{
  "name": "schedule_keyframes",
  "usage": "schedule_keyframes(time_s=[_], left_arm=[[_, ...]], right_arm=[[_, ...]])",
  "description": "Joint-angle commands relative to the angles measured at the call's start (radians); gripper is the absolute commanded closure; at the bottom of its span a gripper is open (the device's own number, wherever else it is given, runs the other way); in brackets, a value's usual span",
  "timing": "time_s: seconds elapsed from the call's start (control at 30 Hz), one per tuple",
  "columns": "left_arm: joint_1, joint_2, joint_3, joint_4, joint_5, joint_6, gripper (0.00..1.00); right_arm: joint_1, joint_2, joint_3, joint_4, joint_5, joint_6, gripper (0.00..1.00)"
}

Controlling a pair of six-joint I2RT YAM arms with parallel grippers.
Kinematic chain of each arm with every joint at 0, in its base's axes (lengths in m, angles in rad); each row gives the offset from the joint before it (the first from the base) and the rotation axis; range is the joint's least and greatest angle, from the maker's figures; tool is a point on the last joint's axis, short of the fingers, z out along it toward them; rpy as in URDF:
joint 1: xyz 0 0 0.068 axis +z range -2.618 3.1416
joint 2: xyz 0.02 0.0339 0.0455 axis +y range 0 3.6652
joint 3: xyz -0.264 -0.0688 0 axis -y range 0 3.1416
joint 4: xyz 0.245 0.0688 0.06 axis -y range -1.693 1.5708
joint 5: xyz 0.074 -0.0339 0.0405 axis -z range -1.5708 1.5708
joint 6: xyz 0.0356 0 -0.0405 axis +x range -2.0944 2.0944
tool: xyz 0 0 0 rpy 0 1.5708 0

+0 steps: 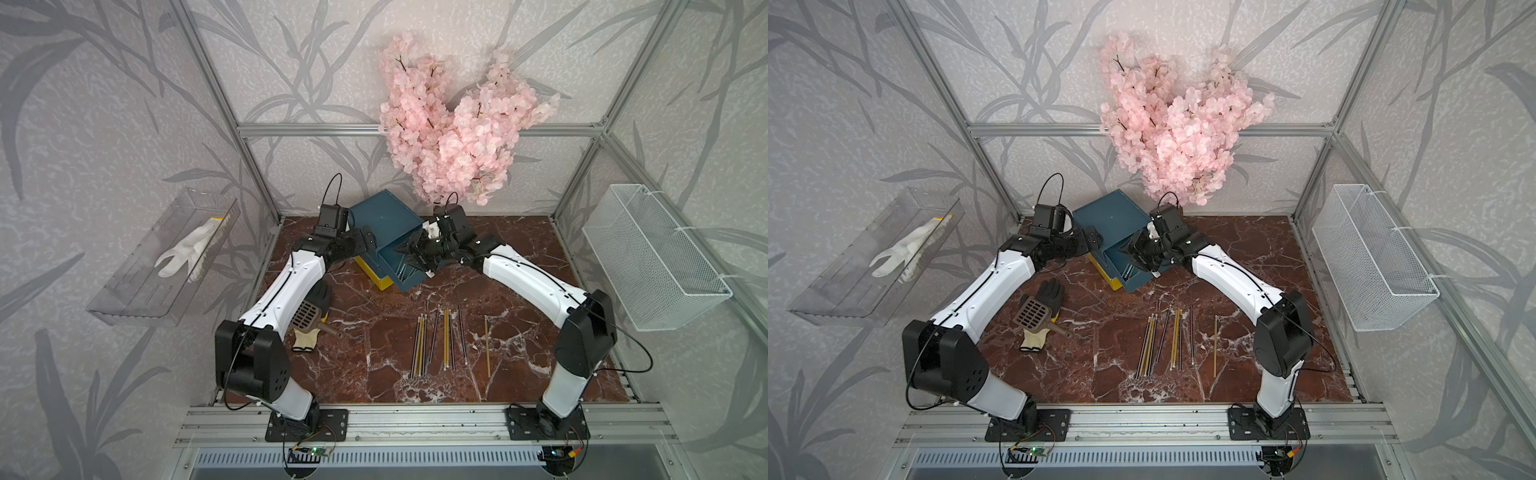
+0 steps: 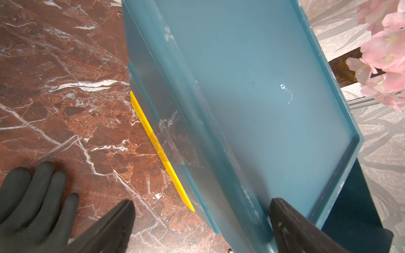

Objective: Please place the pencils in the drawer according to their color
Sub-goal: Place the pencil in the drawer, then close the drawer in the storage box.

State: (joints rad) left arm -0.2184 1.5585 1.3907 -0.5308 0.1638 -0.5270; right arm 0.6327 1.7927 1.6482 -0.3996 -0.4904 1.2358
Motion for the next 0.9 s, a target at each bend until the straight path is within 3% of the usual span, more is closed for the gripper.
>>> schedule_keyframes(time_s=[0.0,0.27,0.47,0.73,0.87], left_arm=[[0.007,0.009,0.031,0.005,0.003,-0.001,0.0],[0.007,0.013,0.031,0.007,0.005,-0.003,0.0],[0.007,0.006,0.042,-0.007,-0.022,0.012,0.0],[0.024,0.04,0.125,-0.035,-0.078,0.012,0.0],[0.042,0.09,0.196,-0.058,-0.111,0.02,0.0]], right_arm=[[-0.011,-0.069,0.047,-0.089,0.037,-0.063,0.51],[-0.034,-0.099,0.11,-0.252,0.172,-0.207,0.5],[-0.036,-0.125,0.075,-0.262,0.218,-0.243,0.5],[-0.037,-0.387,-0.314,-0.127,0.292,-0.156,0.5],[-0.041,-0.44,-0.479,-0.044,0.297,-0.103,0.58]])
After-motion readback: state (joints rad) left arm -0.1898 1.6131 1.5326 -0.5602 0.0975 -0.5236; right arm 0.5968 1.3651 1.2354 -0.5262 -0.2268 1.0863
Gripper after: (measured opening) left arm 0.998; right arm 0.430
